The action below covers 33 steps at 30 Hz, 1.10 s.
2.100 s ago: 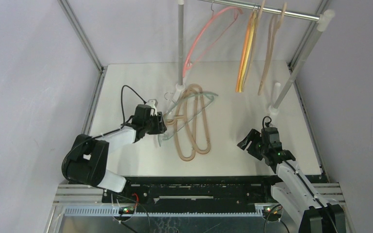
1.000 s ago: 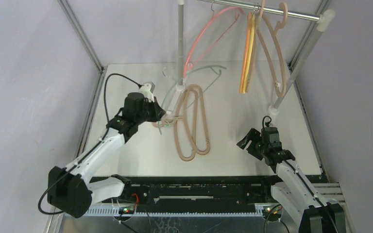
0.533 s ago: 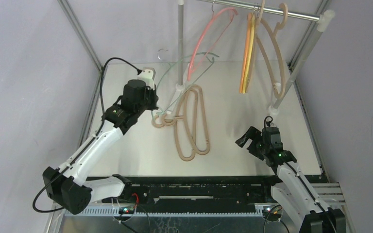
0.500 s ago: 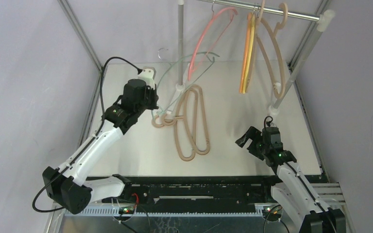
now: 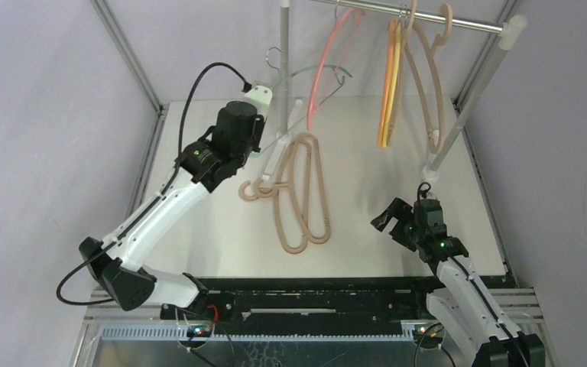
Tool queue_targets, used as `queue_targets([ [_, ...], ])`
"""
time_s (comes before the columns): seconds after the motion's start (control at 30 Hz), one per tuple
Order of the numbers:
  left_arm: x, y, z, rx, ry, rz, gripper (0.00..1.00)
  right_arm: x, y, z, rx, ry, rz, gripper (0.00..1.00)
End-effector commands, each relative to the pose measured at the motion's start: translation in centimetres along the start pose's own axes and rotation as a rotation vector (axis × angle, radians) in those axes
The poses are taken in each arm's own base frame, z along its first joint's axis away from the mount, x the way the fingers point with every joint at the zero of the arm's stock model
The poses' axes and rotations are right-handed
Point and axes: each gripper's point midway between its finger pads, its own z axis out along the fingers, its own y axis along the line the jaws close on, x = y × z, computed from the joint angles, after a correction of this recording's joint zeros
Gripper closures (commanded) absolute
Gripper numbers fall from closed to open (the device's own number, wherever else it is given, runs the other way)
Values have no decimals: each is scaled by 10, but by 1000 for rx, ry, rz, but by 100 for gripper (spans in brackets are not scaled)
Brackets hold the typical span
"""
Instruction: Organize the hangers
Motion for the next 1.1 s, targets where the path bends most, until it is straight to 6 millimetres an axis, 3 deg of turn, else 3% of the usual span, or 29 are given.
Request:
queue_targets([
  [0.0,-30,33,-10,-167,-28,77,100,-18,14,-7,-32,-56,-3,0],
  [0.37,-57,52,-17,-373,-30,234,100,-20,14,-6,-28,-62,4,0],
  [0.8,-121,31,-30,-383,-211,266,100,-20,14,-5,-29,-62,2,0],
  [1.07,-149,30,-23,-449,-239,321,100,-21,13,-5,-27,-66,3,0],
])
